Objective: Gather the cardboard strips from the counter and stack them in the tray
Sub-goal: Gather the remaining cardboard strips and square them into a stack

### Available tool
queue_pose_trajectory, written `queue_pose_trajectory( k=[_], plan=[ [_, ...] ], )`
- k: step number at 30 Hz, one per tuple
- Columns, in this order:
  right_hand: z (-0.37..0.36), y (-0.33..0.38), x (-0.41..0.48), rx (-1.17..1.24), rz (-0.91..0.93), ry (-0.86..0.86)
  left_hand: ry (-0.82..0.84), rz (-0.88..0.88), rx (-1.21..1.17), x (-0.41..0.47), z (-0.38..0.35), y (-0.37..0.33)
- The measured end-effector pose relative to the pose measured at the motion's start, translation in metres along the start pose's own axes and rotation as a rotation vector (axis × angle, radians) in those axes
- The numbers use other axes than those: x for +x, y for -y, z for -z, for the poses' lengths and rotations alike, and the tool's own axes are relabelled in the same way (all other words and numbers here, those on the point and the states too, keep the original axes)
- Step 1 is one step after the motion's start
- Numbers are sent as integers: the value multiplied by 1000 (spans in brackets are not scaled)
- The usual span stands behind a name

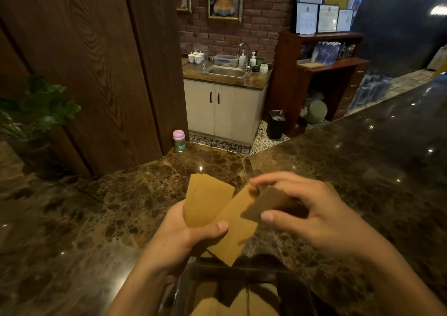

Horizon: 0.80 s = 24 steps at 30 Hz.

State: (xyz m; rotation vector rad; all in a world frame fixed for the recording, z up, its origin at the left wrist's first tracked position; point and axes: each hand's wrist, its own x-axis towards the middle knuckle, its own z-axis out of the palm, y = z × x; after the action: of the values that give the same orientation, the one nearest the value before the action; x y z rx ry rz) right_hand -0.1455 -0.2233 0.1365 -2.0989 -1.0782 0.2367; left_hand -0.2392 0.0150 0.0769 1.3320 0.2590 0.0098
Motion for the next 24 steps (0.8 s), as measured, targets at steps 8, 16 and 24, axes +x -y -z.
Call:
queue_pose_trajectory(
  k=[8, 16, 24],
  plan=[
    [-15, 1, 22, 203, -143, -213, -104, -98, -43, 1, -4, 1],
    [-37, -1, 15, 298, -226, -31, -123, -115, -59, 5, -7, -5],
    [-48, -10, 15, 715, -326, -414, -71, -78, -277, 3, -17, -11]
  ],
)
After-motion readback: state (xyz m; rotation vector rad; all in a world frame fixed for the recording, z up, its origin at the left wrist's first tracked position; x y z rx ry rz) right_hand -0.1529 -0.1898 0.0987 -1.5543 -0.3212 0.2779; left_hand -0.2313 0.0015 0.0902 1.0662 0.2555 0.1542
